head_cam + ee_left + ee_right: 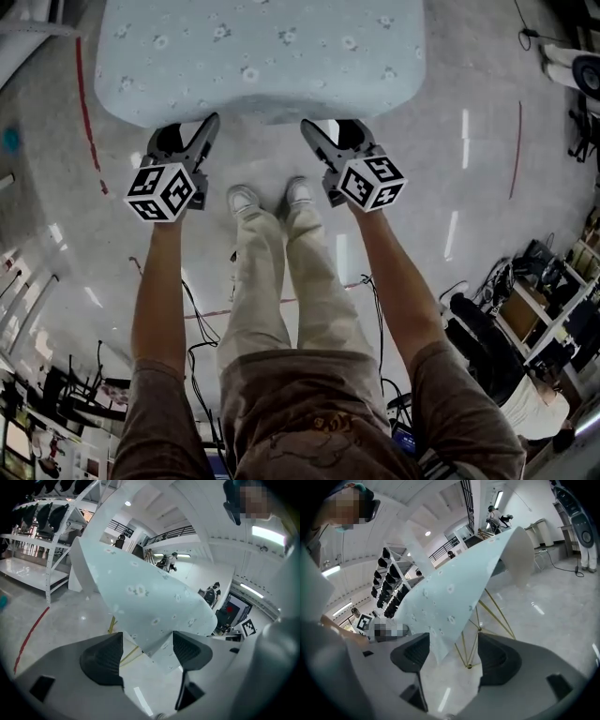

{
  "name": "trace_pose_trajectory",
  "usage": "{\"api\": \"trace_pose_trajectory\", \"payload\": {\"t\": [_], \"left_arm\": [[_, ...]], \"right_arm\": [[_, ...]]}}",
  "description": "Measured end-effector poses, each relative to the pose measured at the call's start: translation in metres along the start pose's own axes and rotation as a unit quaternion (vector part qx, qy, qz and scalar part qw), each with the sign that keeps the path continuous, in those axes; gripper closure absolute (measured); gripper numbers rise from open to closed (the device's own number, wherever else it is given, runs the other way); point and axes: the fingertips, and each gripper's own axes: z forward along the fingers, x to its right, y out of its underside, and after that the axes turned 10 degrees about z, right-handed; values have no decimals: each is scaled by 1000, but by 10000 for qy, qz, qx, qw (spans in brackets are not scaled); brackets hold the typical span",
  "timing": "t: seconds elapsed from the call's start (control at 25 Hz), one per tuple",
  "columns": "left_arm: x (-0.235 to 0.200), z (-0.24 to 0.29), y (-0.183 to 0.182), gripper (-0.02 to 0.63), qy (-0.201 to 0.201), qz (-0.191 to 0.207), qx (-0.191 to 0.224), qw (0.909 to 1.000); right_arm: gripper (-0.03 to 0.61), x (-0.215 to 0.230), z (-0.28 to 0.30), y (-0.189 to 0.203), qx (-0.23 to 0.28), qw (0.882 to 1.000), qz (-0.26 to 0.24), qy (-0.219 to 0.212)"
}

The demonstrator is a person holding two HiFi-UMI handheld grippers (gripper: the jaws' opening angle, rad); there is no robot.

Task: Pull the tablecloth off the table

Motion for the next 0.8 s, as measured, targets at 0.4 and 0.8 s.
{"api": "trace_pose_trajectory", "payload": {"t": [0.4, 0.8], "left_arm": [[1, 12, -9, 291, 269, 124, 170, 9994], [16, 12, -12, 344, 582, 198, 235, 9978]], "right_arm": [[276, -5, 11, -14, 265, 9995, 60, -176], [418, -18, 13, -13, 324, 9987, 129, -376]]}}
